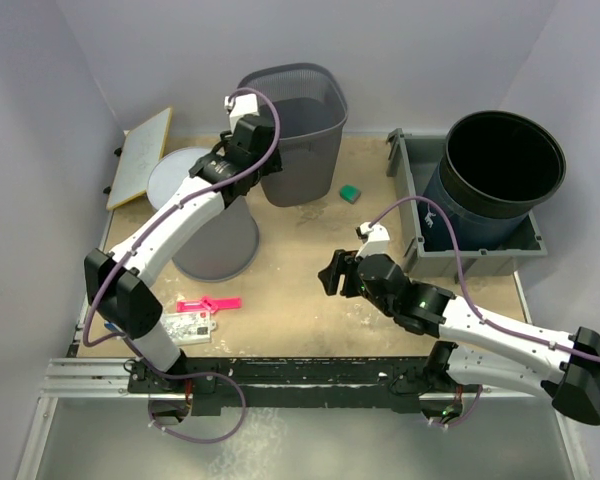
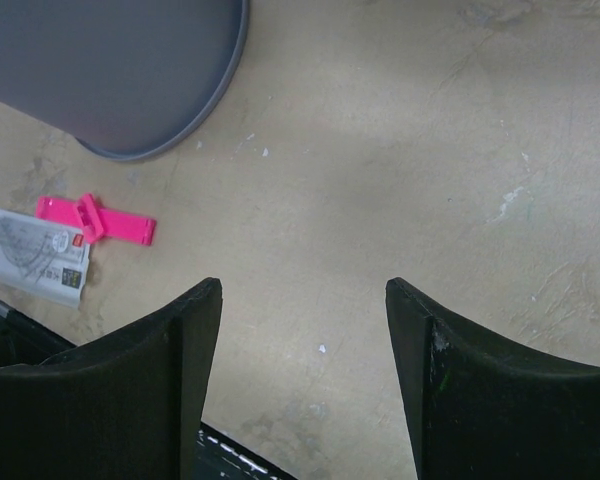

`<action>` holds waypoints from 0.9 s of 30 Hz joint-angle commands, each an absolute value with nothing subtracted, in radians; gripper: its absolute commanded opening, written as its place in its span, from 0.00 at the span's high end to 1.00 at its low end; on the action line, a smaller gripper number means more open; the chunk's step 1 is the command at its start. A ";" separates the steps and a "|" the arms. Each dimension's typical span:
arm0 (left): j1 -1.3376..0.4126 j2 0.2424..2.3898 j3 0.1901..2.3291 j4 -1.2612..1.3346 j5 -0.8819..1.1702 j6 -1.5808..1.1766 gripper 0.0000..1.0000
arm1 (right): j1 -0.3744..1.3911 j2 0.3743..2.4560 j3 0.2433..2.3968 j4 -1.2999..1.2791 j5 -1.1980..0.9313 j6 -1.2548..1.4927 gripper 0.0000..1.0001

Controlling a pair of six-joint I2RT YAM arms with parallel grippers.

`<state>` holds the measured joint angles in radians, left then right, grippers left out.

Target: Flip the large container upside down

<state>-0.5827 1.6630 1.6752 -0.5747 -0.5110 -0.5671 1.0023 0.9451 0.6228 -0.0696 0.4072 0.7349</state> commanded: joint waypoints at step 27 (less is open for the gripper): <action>-0.427 1.699 1.920 -0.564 -0.479 -0.576 0.42 | 1.005 0.953 0.620 -0.084 0.454 0.772 0.30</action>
